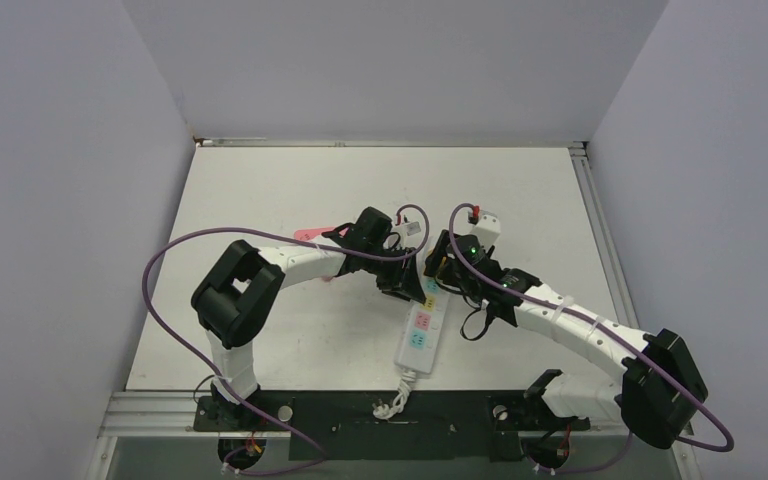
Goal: Pull the plug off the socket
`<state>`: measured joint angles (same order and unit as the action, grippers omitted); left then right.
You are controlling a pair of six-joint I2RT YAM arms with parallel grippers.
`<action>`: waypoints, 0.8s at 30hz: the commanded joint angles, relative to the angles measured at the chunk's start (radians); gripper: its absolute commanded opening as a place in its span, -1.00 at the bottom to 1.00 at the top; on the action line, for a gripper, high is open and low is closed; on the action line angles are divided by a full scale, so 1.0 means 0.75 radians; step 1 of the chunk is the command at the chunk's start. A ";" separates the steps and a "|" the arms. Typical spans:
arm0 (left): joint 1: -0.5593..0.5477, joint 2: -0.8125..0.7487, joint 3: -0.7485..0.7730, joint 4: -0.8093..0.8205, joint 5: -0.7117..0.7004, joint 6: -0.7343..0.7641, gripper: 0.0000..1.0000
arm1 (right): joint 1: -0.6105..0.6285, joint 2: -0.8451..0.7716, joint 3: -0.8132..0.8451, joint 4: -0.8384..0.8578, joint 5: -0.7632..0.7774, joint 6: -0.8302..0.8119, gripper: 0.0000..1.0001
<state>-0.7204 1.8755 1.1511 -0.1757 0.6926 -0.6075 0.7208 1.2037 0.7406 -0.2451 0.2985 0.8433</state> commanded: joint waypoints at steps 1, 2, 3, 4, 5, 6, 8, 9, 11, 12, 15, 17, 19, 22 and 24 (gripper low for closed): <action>-0.010 -0.045 0.058 0.024 -0.093 0.078 -1.00 | 0.000 -0.025 0.043 0.073 -0.022 -0.023 -0.89; -0.011 -0.043 0.057 0.024 -0.091 0.080 -1.00 | -0.016 -0.034 0.027 0.091 -0.054 -0.024 -0.89; -0.011 -0.039 0.058 0.024 -0.091 0.078 -1.00 | -0.034 -0.045 0.014 0.119 -0.094 -0.024 -0.89; -0.010 -0.039 0.057 0.024 -0.089 0.077 -1.00 | -0.057 -0.059 -0.006 0.150 -0.140 -0.024 -0.89; -0.009 -0.038 0.057 0.023 -0.089 0.078 -1.00 | -0.085 -0.071 -0.026 0.177 -0.192 -0.021 -0.89; -0.009 -0.037 0.058 0.022 -0.089 0.078 -1.00 | -0.112 -0.083 -0.048 0.209 -0.244 -0.016 -0.89; -0.008 -0.035 0.060 0.022 -0.088 0.078 -1.00 | -0.159 -0.112 -0.089 0.270 -0.334 -0.005 -0.89; -0.008 -0.034 0.059 0.022 -0.089 0.078 -1.00 | -0.177 -0.121 -0.105 0.294 -0.366 0.001 -0.89; -0.006 -0.032 0.059 0.022 -0.087 0.078 -1.00 | -0.196 -0.135 -0.124 0.315 -0.387 0.007 -0.89; -0.006 -0.032 0.059 0.022 -0.087 0.078 -1.00 | -0.198 -0.138 -0.128 0.315 -0.422 0.008 -0.89; -0.007 -0.032 0.059 0.022 -0.085 0.077 -1.00 | -0.200 -0.143 -0.136 0.367 -0.455 0.013 -0.89; -0.004 -0.029 0.060 0.022 -0.085 0.077 -1.00 | -0.201 -0.146 -0.147 0.397 -0.476 0.020 -0.89; -0.003 -0.030 0.061 0.022 -0.085 0.077 -1.00 | -0.202 -0.149 -0.154 0.424 -0.493 0.025 -0.89; 0.001 -0.029 0.061 0.022 -0.085 0.075 -1.00 | -0.202 -0.153 -0.153 0.434 -0.503 0.025 -0.89; 0.003 -0.032 0.061 0.020 -0.087 0.075 -1.00 | -0.201 -0.154 -0.153 0.429 -0.498 0.024 -0.89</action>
<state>-0.7227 1.8755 1.1606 -0.1879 0.6670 -0.6029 0.5613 1.1385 0.6064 -0.0765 0.0250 0.8490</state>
